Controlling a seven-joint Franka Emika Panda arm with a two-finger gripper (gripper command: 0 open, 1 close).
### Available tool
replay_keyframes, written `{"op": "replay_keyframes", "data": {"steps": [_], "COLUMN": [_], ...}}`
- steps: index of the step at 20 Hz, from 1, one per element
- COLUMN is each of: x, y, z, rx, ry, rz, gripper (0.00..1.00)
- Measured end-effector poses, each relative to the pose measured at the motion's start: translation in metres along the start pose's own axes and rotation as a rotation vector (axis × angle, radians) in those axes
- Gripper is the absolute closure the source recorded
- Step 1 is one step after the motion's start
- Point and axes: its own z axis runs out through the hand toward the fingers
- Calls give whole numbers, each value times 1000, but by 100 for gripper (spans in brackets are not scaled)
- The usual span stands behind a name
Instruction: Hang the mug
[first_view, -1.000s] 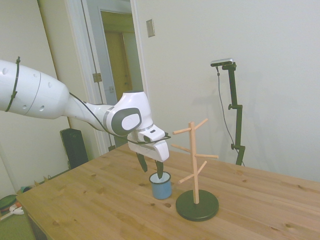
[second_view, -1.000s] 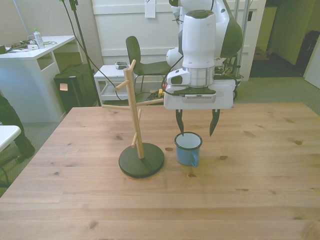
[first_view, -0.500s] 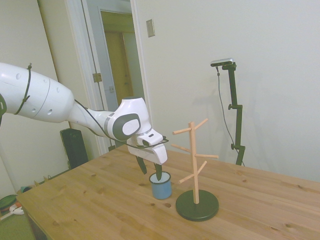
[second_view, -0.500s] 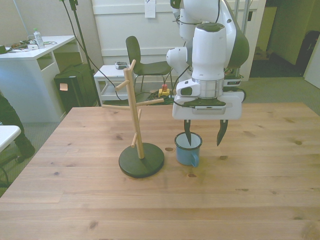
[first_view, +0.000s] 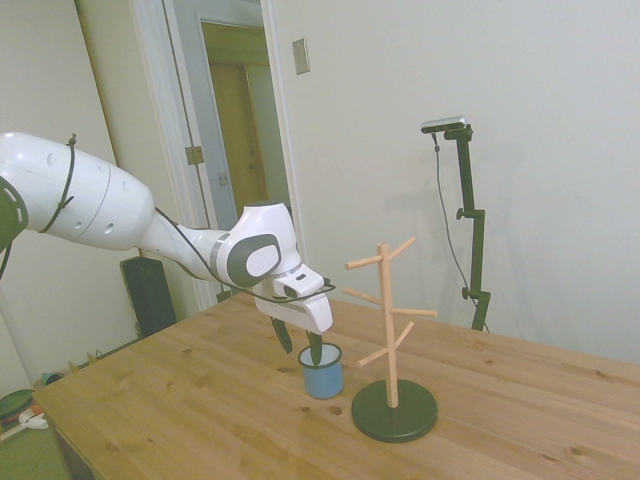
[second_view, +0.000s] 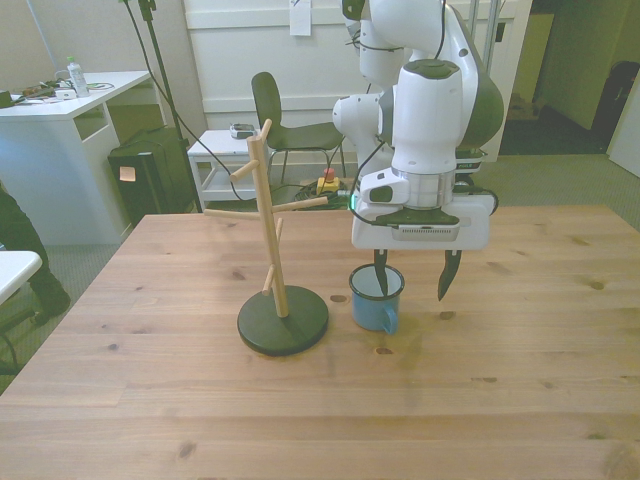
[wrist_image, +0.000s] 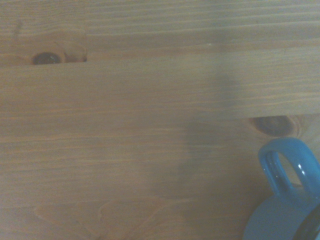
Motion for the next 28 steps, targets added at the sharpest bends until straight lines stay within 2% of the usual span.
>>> {"op": "replay_keyframes", "data": {"steps": [17, 28], "x": [-10, -7], "y": [0, 0], "z": [19, 16], "rx": [-67, -64], "ry": [-5, 1], "rz": [-30, -27], "gripper": [100, 100]}}
